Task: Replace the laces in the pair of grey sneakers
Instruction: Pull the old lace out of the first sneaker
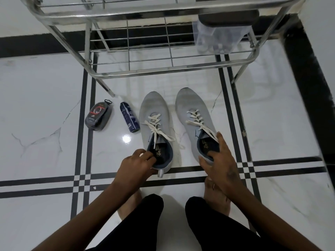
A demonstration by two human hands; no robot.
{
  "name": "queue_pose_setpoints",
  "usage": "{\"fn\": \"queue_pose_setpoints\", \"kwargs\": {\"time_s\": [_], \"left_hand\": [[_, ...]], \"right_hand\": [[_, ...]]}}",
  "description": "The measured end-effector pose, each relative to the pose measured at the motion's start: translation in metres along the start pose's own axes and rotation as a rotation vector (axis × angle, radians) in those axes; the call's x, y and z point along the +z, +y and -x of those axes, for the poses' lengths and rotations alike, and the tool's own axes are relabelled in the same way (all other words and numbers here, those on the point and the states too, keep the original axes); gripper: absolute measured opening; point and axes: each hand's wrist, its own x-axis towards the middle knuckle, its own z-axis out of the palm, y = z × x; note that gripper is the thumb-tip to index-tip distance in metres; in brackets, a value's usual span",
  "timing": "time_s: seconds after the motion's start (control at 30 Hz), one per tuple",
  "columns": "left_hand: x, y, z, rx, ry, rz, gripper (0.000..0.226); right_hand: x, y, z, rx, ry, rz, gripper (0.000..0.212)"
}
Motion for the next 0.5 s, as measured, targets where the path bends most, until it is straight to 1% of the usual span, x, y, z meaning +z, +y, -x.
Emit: {"fn": "queue_pose_setpoints", "kwargs": {"time_s": [0.17, 0.23, 0.3, 0.33, 0.4, 0.43, 0.47, 0.5], "left_hand": [[0.002, -0.006, 0.013, -0.001, 0.009, 0.041, 0.037], [0.004, -0.012, 0.017, 0.024, 0.028, 0.068, 0.042], [0.005, -0.018, 0.021, 0.03, 0.071, 0.098, 0.044], [0.004, -0.022, 0.023, 0.008, 0.09, 0.128, 0.047], [0.0, -0.029, 0.021, -0.091, 0.128, 0.224, 0.053], [-0.002, -0.033, 0.019, -0.155, 0.16, 0.273, 0.052], [-0.004, -0.036, 0.014, -0.219, 0.193, 0.32, 0.048], [-0.006, -0.037, 0.008, -0.279, 0.214, 0.362, 0.046]], "right_hand": [[-0.004, 0.0, 0.006, 0.062, -0.008, 0.001, 0.034], [-0.007, -0.006, 0.006, 0.081, -0.041, 0.024, 0.037], [-0.015, -0.013, 0.007, 0.084, -0.014, 0.039, 0.039], [-0.02, -0.017, 0.007, 0.048, 0.053, 0.042, 0.037], [-0.029, -0.028, 0.002, -0.111, 0.25, 0.031, 0.027], [-0.033, -0.037, -0.002, -0.198, 0.317, -0.016, 0.024], [-0.036, -0.047, -0.007, -0.272, 0.337, -0.081, 0.023], [-0.037, -0.058, -0.014, -0.328, 0.32, -0.139, 0.023]]}}
